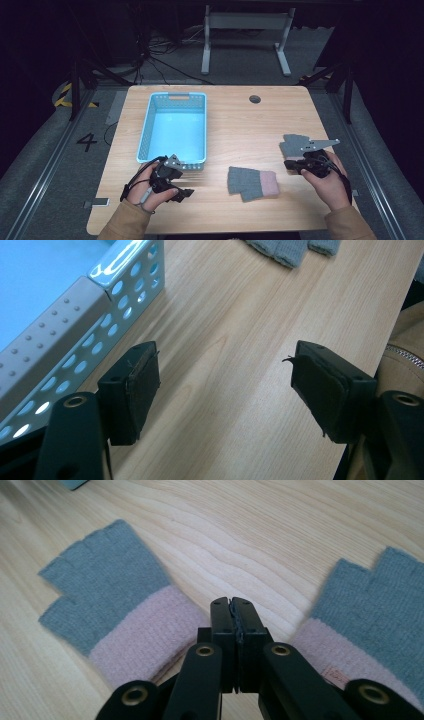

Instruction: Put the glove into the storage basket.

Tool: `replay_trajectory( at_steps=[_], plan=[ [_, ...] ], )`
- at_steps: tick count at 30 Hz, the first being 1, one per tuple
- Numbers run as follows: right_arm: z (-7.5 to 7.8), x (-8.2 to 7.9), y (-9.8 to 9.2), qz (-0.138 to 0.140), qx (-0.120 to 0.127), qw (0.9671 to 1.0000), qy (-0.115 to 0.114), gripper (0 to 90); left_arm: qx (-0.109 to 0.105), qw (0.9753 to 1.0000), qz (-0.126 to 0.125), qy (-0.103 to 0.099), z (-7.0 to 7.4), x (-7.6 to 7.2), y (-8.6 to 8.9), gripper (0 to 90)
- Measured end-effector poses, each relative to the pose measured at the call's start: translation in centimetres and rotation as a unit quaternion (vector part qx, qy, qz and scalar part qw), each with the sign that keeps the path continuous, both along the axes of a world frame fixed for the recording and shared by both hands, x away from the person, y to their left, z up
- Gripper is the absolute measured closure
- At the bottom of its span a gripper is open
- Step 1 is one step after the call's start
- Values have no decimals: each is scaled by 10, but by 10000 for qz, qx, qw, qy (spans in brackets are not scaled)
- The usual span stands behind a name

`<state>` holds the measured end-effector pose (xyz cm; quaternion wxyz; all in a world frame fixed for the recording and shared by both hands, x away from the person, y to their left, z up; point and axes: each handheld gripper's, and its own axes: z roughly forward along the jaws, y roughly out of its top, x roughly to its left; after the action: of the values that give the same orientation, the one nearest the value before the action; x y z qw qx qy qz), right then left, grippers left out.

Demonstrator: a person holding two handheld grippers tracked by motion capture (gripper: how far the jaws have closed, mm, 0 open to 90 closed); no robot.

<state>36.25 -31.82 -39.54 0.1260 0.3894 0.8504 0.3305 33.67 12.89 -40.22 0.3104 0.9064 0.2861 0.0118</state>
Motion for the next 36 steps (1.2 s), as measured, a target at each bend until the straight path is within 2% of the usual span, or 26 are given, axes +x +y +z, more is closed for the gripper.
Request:
replay_trajectory(
  at_steps=[7, 18, 23, 29, 36],
  plan=[
    [-12, 16, -2, -254, -13, 9995, 171, 898, 26, 10000, -7, 18, -1, -1, 0, 283],
    [-34, 30, -3, -363, -112, 9985, 383, 897, 10, 10000, 39, 66, -3, -3, 2, 283],
    [-38, 31, -7, -434, -177, 9976, 511, 897, 44, 10000, 28, 78, -4, -3, 2, 281],
    [-40, 28, -10, -468, -252, 9971, 541, 897, -4, 10000, 17, 61, -3, 0, 1, 281],
    [-39, 19, -22, -598, -229, 9962, 598, 896, 2, 9999, -146, 64, -2, 4, -8, 281]
  ],
)
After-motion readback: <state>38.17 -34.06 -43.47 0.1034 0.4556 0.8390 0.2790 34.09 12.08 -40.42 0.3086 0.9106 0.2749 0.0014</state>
